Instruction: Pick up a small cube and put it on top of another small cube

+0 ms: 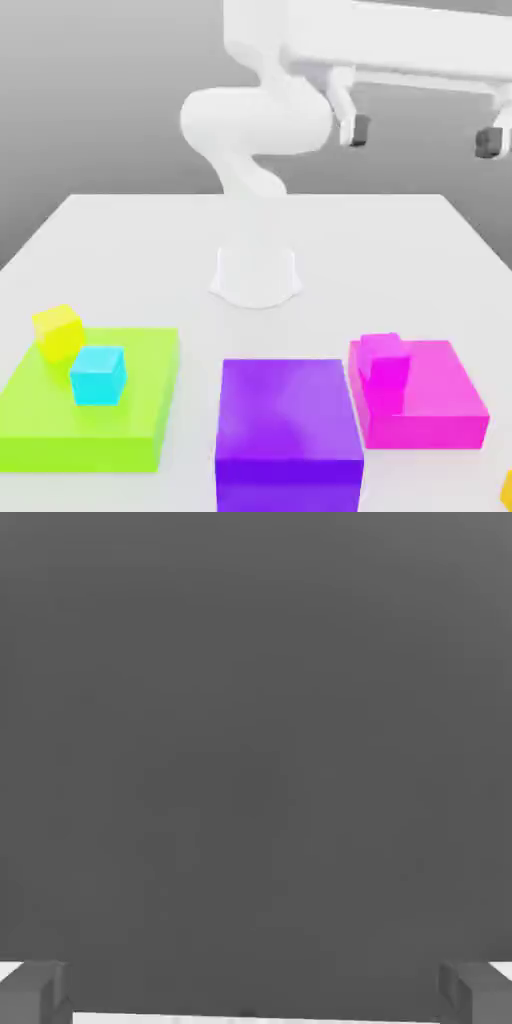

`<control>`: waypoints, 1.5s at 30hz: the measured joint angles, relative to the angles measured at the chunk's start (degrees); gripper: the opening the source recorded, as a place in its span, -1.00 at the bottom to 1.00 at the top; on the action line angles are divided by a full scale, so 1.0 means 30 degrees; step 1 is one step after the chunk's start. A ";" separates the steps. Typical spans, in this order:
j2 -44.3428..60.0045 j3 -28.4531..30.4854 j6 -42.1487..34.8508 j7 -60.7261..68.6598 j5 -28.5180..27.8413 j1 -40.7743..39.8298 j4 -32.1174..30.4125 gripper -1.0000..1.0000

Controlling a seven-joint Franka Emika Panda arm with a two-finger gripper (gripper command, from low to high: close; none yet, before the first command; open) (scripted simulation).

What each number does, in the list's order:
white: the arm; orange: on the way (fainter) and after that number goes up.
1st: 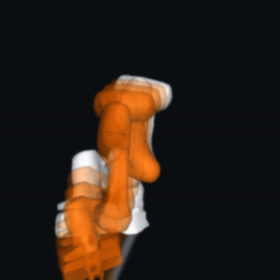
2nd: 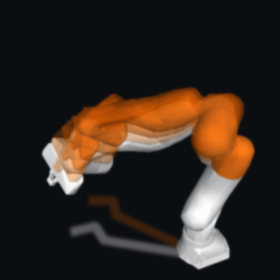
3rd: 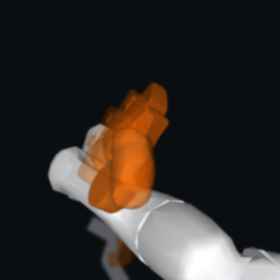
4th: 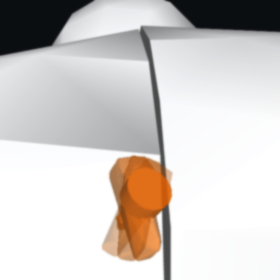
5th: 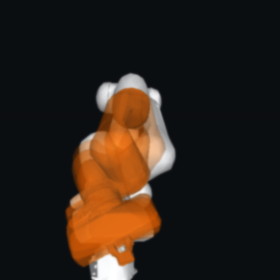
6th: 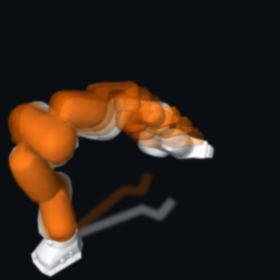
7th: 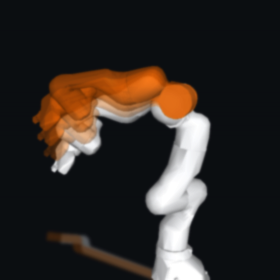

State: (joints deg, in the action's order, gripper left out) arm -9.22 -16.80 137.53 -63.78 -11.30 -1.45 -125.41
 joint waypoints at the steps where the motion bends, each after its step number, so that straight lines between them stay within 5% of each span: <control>1: 0.0703 -0.0202 0.0100 -0.0394 -0.0293 0.0109 0.0123 0.00; 22: 1.4680 -0.0594 0.3888 -0.5977 -0.3181 0.4881 0.2690 0.00; 23: 1.5263 -0.0314 0.4303 -0.6156 -0.3429 0.5114 0.2843 -1.00; 33: 1.3642 -0.1066 0.3146 -0.5575 -0.2570 0.4561 0.2404 -1.00; 45: 0.6136 -0.2846 0.1445 0.0791 -0.0445 0.2296 -0.3638 -1.00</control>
State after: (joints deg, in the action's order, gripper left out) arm 9.18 -25.33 141.87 -61.41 -12.64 5.44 -136.32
